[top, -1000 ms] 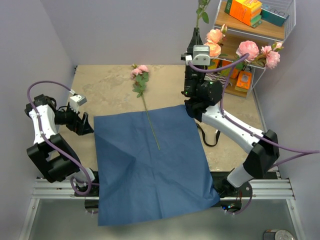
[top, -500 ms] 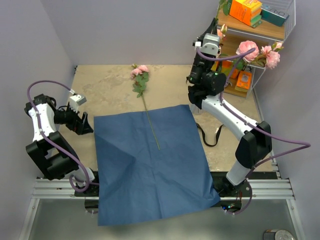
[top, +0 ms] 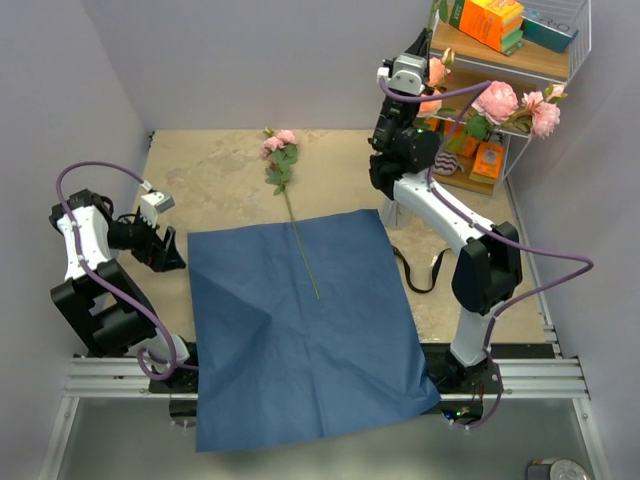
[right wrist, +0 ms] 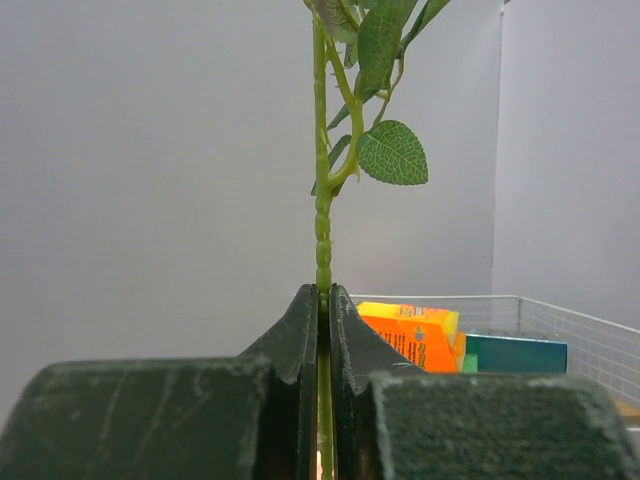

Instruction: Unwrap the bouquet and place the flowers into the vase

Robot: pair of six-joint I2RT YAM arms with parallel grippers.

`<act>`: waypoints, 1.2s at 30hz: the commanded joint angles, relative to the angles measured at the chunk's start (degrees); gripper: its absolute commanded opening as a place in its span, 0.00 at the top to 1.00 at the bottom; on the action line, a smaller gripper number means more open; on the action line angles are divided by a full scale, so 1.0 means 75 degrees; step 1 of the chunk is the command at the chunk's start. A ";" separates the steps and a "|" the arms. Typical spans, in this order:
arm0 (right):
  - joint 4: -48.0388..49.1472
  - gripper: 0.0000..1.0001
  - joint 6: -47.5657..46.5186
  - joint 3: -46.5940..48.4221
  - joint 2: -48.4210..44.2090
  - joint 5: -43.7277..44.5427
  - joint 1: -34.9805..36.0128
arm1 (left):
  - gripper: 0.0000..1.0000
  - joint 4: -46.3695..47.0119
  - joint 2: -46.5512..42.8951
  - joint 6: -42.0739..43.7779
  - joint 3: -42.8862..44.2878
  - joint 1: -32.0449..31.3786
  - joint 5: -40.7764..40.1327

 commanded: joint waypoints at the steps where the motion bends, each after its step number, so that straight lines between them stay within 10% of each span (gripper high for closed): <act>1: 0.1229 1.00 -0.0112 0.0258 -0.0006 -0.0040 -0.0220 | 0.01 -0.0124 -0.0054 0.0215 0.0187 0.0122 -0.0021; 11: 0.1580 1.00 -0.0041 -0.0865 -0.0217 0.0428 -0.0349 | 0.01 -0.0124 -0.0018 0.0144 0.0210 0.0145 0.0014; 20: 0.2154 0.77 0.0241 -0.2870 -0.1236 0.1518 0.0084 | 0.01 -0.0124 -0.0182 0.0074 0.0245 0.0133 0.0084; 24: 0.2249 0.50 0.0030 -0.3550 -0.1727 0.1601 0.0576 | 0.01 -0.0124 -0.0311 0.0086 0.0163 0.0145 0.0096; 36: 0.2306 0.39 -0.0381 -0.5086 -0.2935 0.2444 0.2299 | 0.01 -0.0124 -0.0780 0.0144 -0.0212 0.0145 0.0319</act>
